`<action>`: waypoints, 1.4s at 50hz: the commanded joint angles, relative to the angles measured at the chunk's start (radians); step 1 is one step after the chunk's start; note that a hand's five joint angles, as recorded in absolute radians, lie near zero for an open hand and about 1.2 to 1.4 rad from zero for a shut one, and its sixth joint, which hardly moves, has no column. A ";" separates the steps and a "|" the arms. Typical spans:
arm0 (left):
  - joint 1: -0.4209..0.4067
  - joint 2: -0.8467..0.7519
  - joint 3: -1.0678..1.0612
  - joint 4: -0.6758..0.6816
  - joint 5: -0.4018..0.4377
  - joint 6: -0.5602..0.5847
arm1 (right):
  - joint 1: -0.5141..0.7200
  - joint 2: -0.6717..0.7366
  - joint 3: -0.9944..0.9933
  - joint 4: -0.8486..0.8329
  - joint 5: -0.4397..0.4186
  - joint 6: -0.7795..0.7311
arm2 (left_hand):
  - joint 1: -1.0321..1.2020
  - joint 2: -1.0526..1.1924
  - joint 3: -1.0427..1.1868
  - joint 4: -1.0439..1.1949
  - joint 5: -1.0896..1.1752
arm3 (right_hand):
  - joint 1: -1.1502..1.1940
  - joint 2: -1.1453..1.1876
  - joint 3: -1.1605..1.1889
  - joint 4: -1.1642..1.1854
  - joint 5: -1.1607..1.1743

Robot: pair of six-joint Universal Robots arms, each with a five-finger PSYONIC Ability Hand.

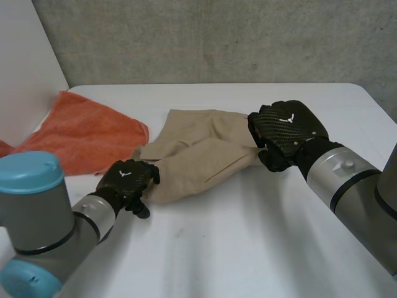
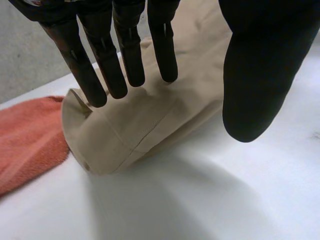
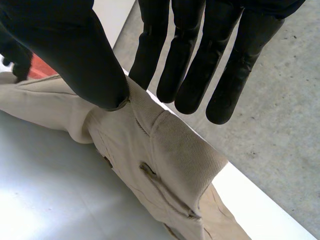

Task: Fold the laundry.

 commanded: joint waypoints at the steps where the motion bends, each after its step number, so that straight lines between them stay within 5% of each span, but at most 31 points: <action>1: 0.002 -0.133 0.089 0.027 -0.002 -0.026 | 0.011 0.000 0.021 0.001 0.001 -0.002 | 0.170 0.175 0.171 0.183 0.187 | 0.412 0.228 0.217 0.208 0.231; 11: 0.000 -0.129 0.092 0.077 0.002 -0.020 | -0.006 0.005 0.052 0.000 0.001 -0.010 | 0.833 0.839 0.834 0.846 0.850 | 0.412 0.228 0.217 0.208 0.231; 21: 0.018 0.063 -0.011 0.061 0.005 0.043 | -0.009 0.008 0.088 0.008 -0.010 -0.025 | 0.834 0.839 0.834 0.846 0.850 | 0.412 0.228 0.217 0.208 0.231; 31: 0.011 0.238 -0.080 -0.211 0.030 0.248 | -0.011 0.049 0.116 0.213 -0.034 -0.230 | 0.834 0.839 0.834 0.846 0.850 | 0.412 0.228 0.217 0.208 0.231; 33: 0.011 0.238 -0.080 -0.249 0.038 0.264 | -0.017 0.066 0.121 0.224 -0.030 -0.245 | 0.834 0.839 0.834 0.846 0.850 | 0.139 -0.046 -0.056 -0.065 -0.043; 34: 0.012 0.236 -0.080 -0.252 0.038 0.264 | -0.032 0.075 0.130 0.213 -0.027 -0.246 | 0.834 0.839 0.834 0.846 0.850 | -0.124 -0.309 -0.320 -0.328 -0.306; 41: 0.018 0.222 -0.059 -0.239 0.038 0.267 | -0.097 0.074 0.212 0.068 -0.021 -0.174 | 0.834 0.839 0.834 0.846 0.850 | -0.373 -0.558 -0.569 -0.577 -0.555; 60: 0.003 0.080 0.087 -0.185 0.035 0.250 | -0.149 0.012 0.398 -0.083 -0.037 0.057 | 0.834 0.839 0.834 0.846 0.850 | -0.517 -0.702 -0.713 -0.721 -0.699; 70: 0.011 0.077 0.135 -0.188 0.033 0.164 | -0.135 0.169 0.349 -0.170 -0.025 0.065 | 0.834 0.839 0.834 0.846 0.850 | -0.406 -0.590 -0.601 -0.610 -0.588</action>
